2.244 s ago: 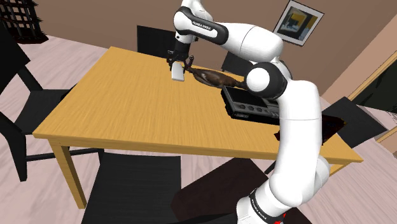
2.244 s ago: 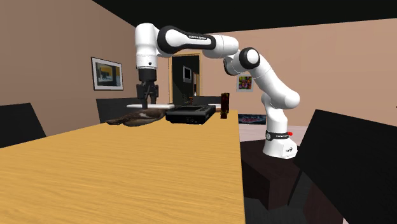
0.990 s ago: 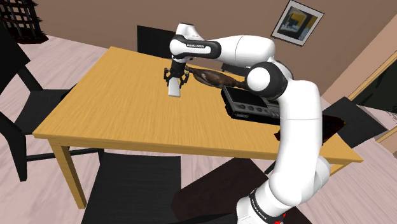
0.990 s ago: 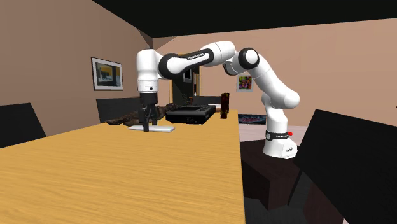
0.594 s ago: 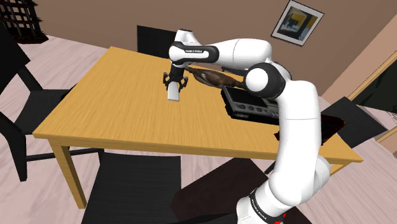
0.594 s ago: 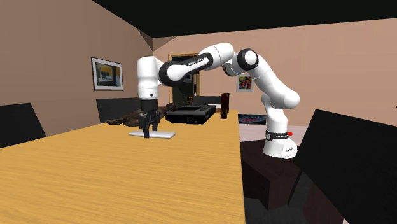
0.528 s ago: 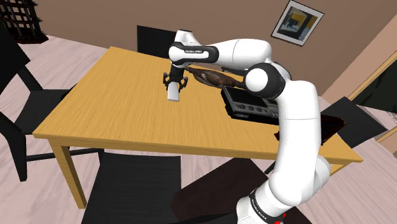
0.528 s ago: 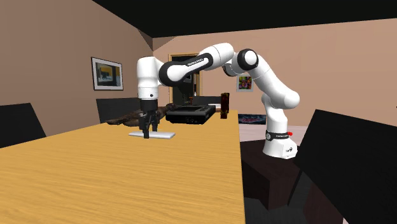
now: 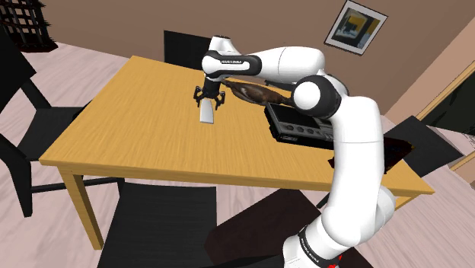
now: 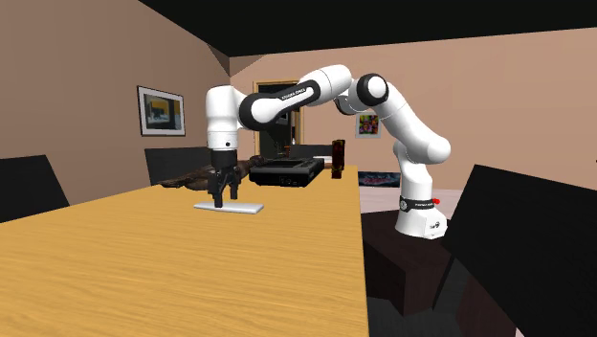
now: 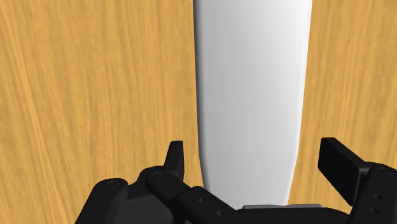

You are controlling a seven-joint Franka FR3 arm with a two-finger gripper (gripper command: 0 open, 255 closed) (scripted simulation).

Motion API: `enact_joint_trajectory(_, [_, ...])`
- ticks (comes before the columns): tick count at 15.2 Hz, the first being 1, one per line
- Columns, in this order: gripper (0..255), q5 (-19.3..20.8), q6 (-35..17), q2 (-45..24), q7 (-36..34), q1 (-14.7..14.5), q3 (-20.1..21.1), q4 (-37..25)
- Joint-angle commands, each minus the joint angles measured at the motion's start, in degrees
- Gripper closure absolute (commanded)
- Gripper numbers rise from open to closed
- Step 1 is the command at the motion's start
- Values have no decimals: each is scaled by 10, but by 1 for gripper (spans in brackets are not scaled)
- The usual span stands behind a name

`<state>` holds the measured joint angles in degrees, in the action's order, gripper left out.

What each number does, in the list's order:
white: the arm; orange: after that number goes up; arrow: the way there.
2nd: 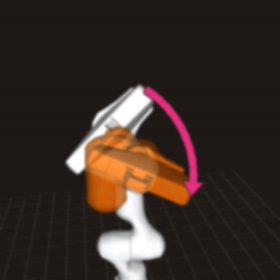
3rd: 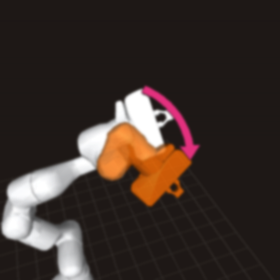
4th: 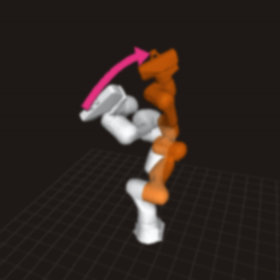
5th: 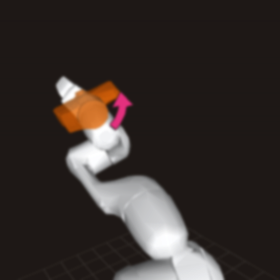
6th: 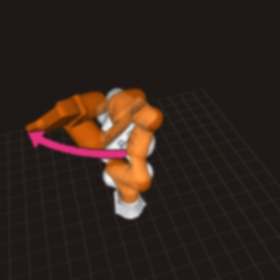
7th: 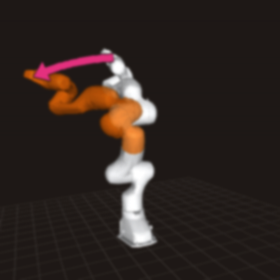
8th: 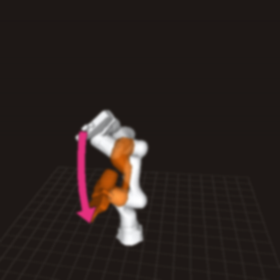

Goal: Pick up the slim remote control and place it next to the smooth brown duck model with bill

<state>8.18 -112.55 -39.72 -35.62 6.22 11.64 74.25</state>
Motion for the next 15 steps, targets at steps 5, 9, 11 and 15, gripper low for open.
enact_joint_trajectory(5, [0,-2,32,10,2,-1,2,-22])
enact_joint_trajectory(9, [0,-4,62,17,4,-2,3,-46])
enact_joint_trajectory(11, [0,-4,62,17,4,-2,3,-46])
enact_joint_trajectory(15, [0,-4,62,17,4,-2,3,-46])
